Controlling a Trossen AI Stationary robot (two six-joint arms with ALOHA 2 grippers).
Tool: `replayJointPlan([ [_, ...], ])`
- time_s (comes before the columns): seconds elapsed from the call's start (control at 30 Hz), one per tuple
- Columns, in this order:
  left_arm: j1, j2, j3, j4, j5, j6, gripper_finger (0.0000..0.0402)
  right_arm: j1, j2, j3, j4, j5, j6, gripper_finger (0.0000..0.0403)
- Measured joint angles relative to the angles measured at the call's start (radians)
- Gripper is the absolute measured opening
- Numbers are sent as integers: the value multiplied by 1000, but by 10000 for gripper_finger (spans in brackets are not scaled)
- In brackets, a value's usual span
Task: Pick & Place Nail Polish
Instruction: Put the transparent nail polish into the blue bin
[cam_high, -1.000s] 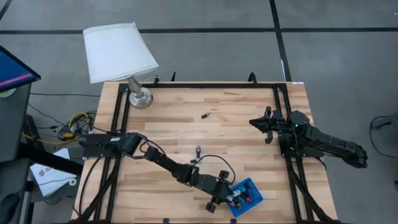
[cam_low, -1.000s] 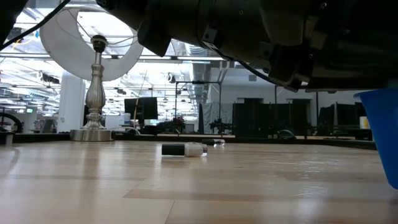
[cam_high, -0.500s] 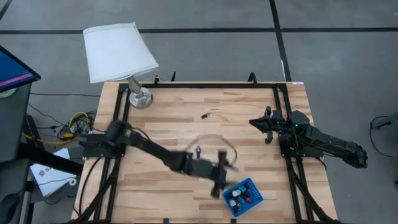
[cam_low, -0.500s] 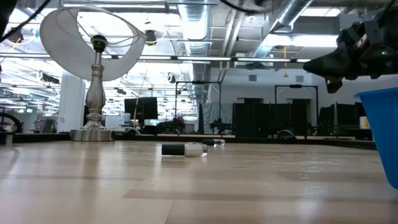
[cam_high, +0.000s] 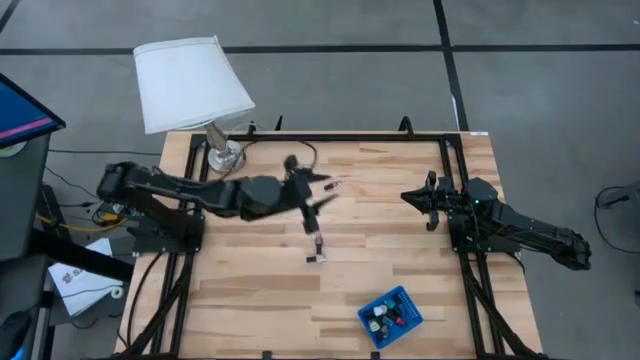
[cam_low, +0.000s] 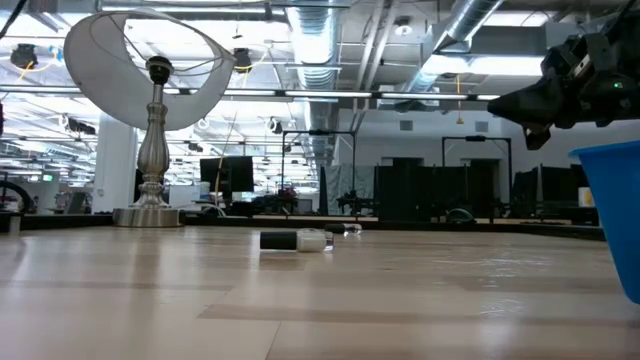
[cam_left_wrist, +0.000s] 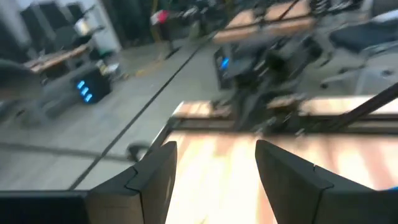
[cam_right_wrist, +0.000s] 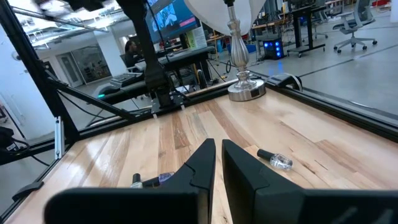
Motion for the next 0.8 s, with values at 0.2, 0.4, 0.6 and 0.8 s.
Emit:
replayJointPlan([
  [0.2, 137, -56, -228, 115, 87, -61, 214, 0, 0, 0, 0, 0, 0, 21],
  [0.4, 265, 47, -316, 250, 207, -62, 232, 0, 0, 0, 0, 0, 0, 21],
  [0.6, 394, 195, -317, 327, 344, -75, 248, 0, 0, 0, 0, 0, 0, 21],
  [0.8, 484, 300, -318, 348, 452, -107, 250, 0, 0, 0, 0, 0, 0, 21],
])
